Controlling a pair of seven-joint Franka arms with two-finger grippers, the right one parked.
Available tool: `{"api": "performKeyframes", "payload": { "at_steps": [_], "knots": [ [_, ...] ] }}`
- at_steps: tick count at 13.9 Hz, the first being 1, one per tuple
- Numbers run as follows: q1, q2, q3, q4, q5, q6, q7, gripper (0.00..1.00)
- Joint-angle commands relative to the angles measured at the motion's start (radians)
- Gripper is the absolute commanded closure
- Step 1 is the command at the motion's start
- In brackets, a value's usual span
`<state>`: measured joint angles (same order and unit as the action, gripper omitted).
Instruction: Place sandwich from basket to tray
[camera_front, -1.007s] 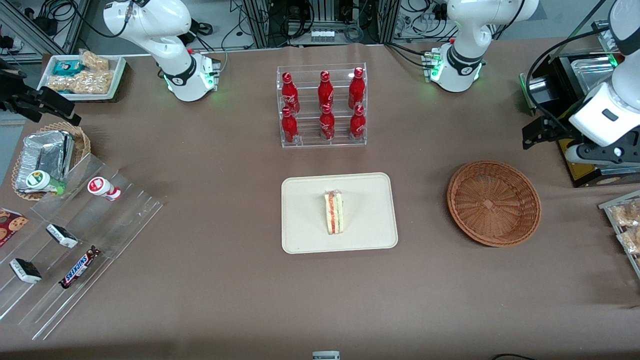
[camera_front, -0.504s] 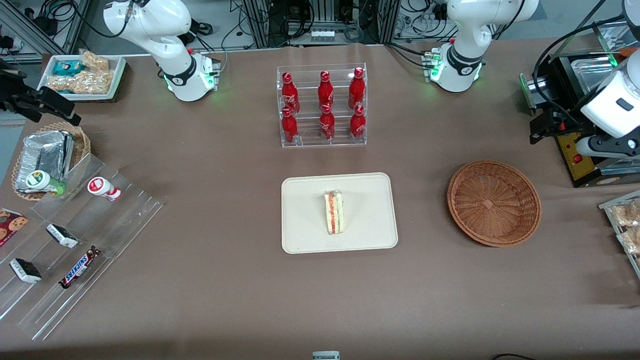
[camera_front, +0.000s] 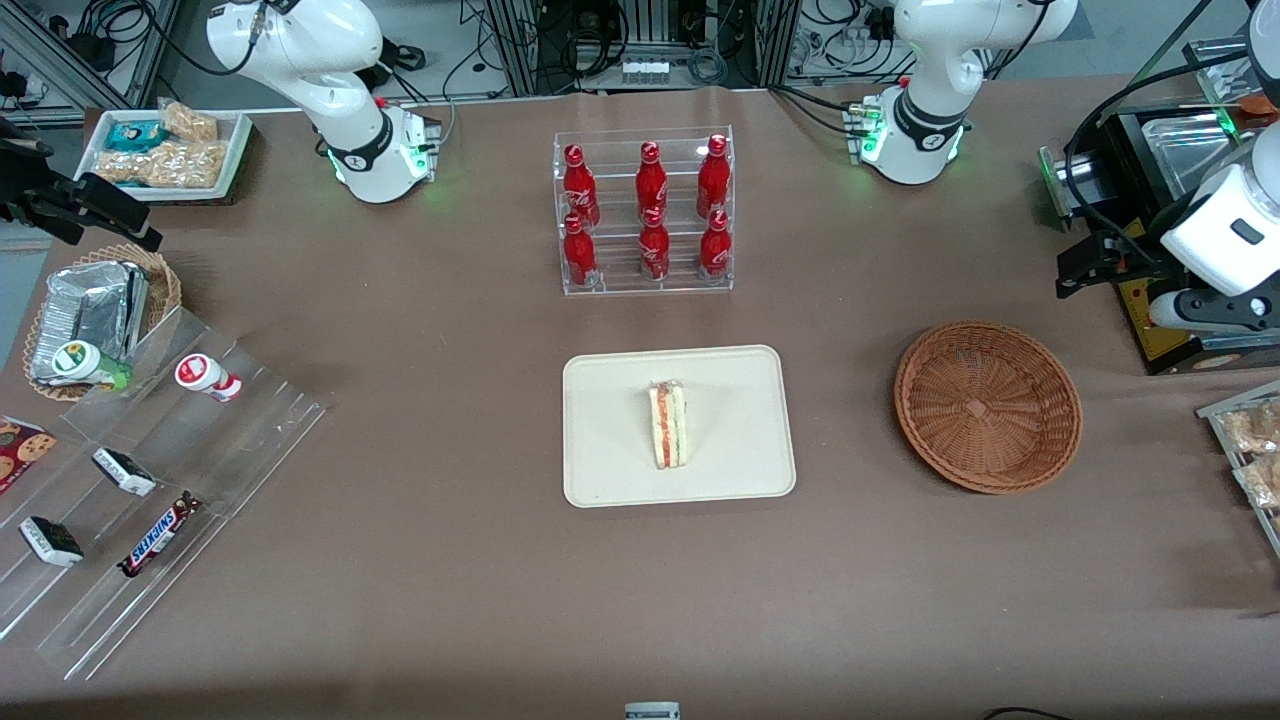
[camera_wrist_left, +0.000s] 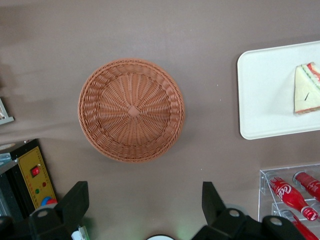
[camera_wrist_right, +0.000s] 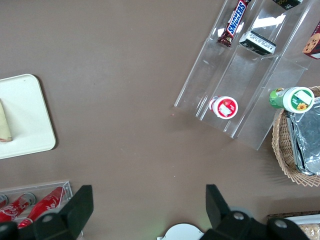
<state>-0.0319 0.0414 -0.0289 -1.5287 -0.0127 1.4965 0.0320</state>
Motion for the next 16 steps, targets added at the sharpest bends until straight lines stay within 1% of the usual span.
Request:
{"api": "performKeyframes", "payload": {
  "at_steps": [1, 3, 10, 12, 16],
  "knots": [
    [0.010, 0.011, -0.006, 0.021, -0.004, 0.027, 0.019, 0.00],
    [0.012, 0.011, -0.006, 0.022, -0.015, 0.030, 0.019, 0.00],
    [0.015, 0.014, -0.003, 0.016, -0.007, 0.050, 0.020, 0.00],
    [0.032, 0.014, -0.003, 0.018, -0.015, 0.059, 0.020, 0.00],
    [0.032, 0.014, -0.003, 0.018, -0.018, 0.065, 0.020, 0.00]
  ]
}}
